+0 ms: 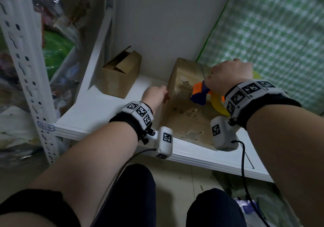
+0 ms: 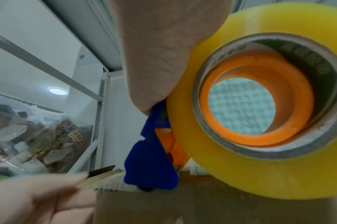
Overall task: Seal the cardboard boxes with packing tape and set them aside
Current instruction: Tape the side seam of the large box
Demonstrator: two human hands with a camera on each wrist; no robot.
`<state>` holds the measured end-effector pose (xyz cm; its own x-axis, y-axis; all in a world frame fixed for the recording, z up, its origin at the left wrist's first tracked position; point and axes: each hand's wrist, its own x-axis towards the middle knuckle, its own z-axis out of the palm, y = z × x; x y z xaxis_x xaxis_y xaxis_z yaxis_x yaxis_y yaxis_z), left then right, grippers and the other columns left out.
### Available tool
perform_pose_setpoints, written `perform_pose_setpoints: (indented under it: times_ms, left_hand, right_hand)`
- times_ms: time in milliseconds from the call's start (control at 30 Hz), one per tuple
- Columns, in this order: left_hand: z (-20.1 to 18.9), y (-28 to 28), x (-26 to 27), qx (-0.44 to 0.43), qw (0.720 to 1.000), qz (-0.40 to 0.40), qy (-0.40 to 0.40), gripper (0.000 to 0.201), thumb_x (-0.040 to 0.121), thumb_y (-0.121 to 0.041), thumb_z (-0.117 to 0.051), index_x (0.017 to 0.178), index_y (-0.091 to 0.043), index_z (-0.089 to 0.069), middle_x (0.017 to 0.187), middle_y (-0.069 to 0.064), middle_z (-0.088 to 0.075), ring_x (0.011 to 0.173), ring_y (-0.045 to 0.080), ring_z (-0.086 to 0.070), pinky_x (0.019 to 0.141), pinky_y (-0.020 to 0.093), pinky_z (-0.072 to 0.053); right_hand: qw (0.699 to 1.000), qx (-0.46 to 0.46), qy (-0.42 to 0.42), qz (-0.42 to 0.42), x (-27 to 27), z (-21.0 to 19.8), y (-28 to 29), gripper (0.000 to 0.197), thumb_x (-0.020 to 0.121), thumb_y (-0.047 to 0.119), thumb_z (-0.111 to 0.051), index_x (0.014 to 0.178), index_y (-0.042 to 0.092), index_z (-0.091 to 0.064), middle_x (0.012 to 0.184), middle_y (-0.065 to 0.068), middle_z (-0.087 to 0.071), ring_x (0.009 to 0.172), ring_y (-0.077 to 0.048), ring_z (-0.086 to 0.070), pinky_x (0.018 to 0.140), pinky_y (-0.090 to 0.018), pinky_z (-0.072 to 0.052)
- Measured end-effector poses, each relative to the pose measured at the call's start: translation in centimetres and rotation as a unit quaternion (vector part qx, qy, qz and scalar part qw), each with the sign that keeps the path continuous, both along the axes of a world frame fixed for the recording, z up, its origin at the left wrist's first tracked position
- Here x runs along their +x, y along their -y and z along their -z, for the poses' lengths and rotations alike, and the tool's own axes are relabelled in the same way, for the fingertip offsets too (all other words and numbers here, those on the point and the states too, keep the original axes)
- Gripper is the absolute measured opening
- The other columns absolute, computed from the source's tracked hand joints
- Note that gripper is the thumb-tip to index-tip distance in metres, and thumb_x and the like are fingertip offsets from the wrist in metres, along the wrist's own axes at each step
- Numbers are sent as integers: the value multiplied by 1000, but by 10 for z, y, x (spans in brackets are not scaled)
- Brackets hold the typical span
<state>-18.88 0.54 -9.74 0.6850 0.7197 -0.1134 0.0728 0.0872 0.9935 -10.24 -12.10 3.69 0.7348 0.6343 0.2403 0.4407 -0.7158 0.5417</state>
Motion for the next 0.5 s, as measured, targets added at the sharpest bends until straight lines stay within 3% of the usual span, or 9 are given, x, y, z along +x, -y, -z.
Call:
perform_pose_setpoints:
  times_ms: [67,133,267,400,500]
  left_hand:
    - [-6,8,-1,-65,993,71,70,54,100,-43,-31,131,-4,-50,133,8,-55,124,23,-51,110,39,-35]
    - [-1,10,2,-79,984,139,82,73,96,-59,-20,147,-8,-29,149,4,-38,138,21,-34,117,41,-21]
    - [18,10,2,-72,975,207,15,91,81,-80,-9,151,-22,-19,157,-3,-19,146,19,-12,118,44,-4]
    - [20,10,2,-71,973,220,-20,97,76,-84,-5,151,-23,-17,158,-2,-16,146,20,-9,115,45,-3]
    - [17,10,-6,-58,966,239,-73,111,62,-94,-9,152,-28,-10,159,-2,-9,147,21,-5,115,52,-3]
  right_hand:
    - [1000,1,2,0,1,0,0,41,92,45,-34,108,17,-58,110,-10,-59,105,-29,-52,92,-47,-44]
    - [1000,3,2,1,2,0,-1,41,92,45,-34,107,17,-59,108,-10,-60,104,-30,-52,92,-47,-44]
    - [1000,5,-1,4,2,0,-3,41,91,46,-36,103,15,-60,95,-9,-54,100,-30,-53,89,-46,-44]
    - [1000,5,-1,-4,2,0,-3,43,91,48,-37,106,14,-58,103,-11,-59,103,-31,-53,91,-48,-43]
    - [1000,5,3,-18,-1,0,0,44,90,48,-37,103,12,-59,84,-8,-53,91,-29,-51,88,-44,-44]
